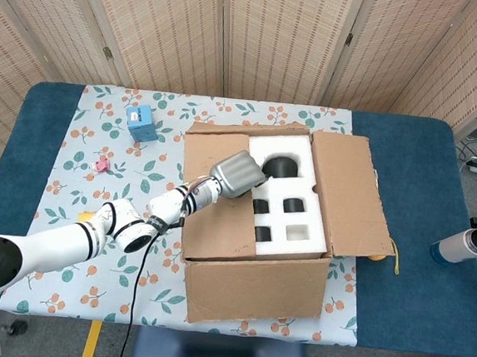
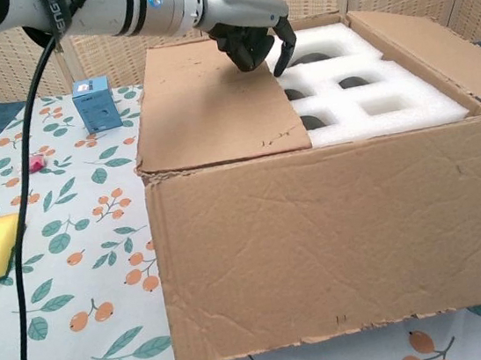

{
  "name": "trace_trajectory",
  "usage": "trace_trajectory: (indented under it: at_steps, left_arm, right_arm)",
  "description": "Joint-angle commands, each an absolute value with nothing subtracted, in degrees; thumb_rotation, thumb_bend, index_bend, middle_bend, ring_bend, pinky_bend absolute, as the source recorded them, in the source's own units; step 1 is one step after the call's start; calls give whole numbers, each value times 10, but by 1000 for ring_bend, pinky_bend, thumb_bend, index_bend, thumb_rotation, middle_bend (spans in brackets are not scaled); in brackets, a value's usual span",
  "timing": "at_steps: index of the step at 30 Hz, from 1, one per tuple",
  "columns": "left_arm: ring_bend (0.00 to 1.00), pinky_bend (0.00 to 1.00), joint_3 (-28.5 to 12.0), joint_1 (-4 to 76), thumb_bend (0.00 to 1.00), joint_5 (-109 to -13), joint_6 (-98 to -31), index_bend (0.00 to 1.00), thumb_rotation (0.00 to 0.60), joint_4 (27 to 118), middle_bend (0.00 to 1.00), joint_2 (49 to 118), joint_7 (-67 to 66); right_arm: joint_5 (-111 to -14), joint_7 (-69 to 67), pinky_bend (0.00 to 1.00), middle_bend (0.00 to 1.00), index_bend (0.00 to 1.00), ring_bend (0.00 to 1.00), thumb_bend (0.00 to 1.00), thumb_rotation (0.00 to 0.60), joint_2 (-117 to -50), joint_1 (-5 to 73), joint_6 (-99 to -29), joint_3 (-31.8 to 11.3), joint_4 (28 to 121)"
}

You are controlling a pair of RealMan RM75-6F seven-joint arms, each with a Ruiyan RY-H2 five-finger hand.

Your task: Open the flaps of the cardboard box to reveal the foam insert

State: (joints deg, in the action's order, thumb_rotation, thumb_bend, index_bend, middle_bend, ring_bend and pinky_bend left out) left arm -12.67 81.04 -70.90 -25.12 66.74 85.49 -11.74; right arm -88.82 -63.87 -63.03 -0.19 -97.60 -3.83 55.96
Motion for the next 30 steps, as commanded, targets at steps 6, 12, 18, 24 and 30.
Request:
trace_trajectory:
  at_steps: [6, 12, 18, 24, 30]
  left_arm:
    - [857, 880, -114, 815, 1000, -702, -261, 492, 600, 670, 981, 854, -145]
    - [864, 880, -101, 813, 1000, -686, -272, 571, 600, 689, 981, 844, -178]
    - [864, 880, -92, 811, 1000, -659, -285, 634, 600, 706, 981, 835, -211]
    - [864, 880, -83, 811, 1000, -633, -294, 678, 600, 721, 981, 823, -239]
    - [864, 880, -75, 812, 1000, -606, -304, 702, 600, 738, 982, 810, -267]
  right_arm:
    - [-887, -648, 454, 197, 310, 368, 406, 0, -633, -10, -983, -40, 549]
    - [-889, -654, 455, 197, 310, 367, 406, 0, -637, -12, -987, -41, 544]
    - [-894, -653, 454, 197, 310, 367, 406, 0, -638, -12, -987, -40, 544]
    - [-896, -651, 454, 197, 310, 368, 406, 0, -637, -12, -985, -39, 547]
    - [-898, -650, 455, 197, 310, 367, 407, 0, -637, -9, -980, -39, 548]
